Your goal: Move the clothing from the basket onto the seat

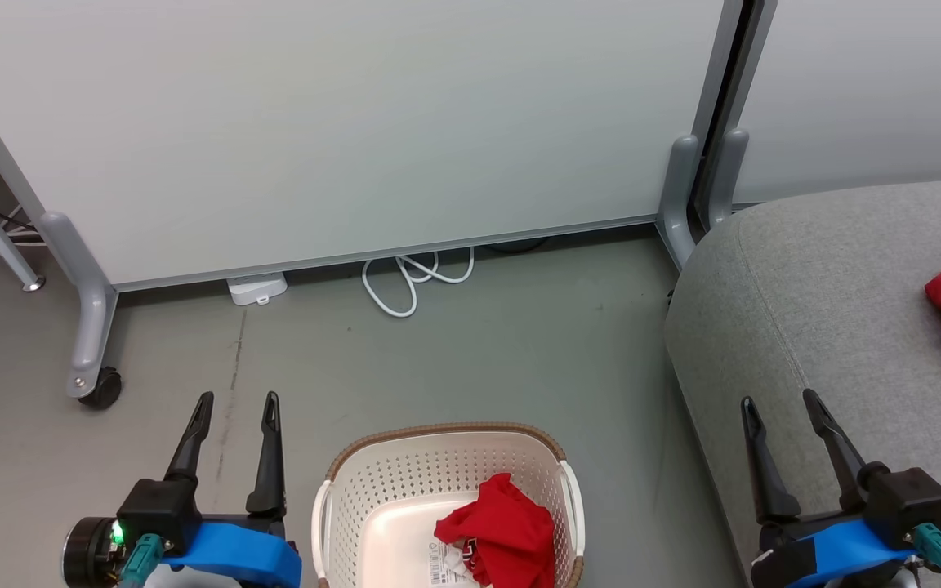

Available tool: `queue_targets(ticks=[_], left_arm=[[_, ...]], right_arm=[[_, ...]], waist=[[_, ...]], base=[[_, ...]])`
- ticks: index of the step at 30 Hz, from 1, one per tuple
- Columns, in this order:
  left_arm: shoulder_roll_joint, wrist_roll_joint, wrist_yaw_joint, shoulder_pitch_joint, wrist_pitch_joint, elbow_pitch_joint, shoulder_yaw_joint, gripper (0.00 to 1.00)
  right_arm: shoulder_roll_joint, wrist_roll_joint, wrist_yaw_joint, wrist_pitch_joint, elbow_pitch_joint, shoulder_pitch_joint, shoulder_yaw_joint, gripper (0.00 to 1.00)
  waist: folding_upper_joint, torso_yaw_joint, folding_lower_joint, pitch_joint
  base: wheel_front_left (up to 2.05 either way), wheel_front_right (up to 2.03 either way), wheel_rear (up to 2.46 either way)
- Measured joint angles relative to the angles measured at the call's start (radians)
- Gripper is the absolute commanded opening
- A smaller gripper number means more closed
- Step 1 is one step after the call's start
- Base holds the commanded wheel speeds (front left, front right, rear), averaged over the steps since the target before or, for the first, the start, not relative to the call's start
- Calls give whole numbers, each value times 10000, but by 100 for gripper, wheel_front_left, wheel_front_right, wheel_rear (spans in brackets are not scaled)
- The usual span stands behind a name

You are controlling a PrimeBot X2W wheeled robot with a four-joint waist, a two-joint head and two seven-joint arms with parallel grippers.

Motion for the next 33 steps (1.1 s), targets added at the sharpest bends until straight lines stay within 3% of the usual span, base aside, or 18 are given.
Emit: queue_targets(ticks=[19, 26, 33], left_arm=[[-44, 165, -42, -151, 0, 255, 6, 100], [77, 150, -94, -862, 0, 635, -940, 100], [637, 59, -94, -2178, -2, 1628, -2215, 100]], right_arm=[[105, 33, 0, 0, 46, 35, -61, 100], [121, 31, 0, 2, -10, -270, 119, 100], [127, 29, 0, 0, -209, -1145, 280, 100]], waist=[[0, 7, 1, 49], [0, -176, 1, 401], [0, -546, 3, 1335]], base=[[0, 0, 0], [0, 0, 0], [0, 0, 0]])
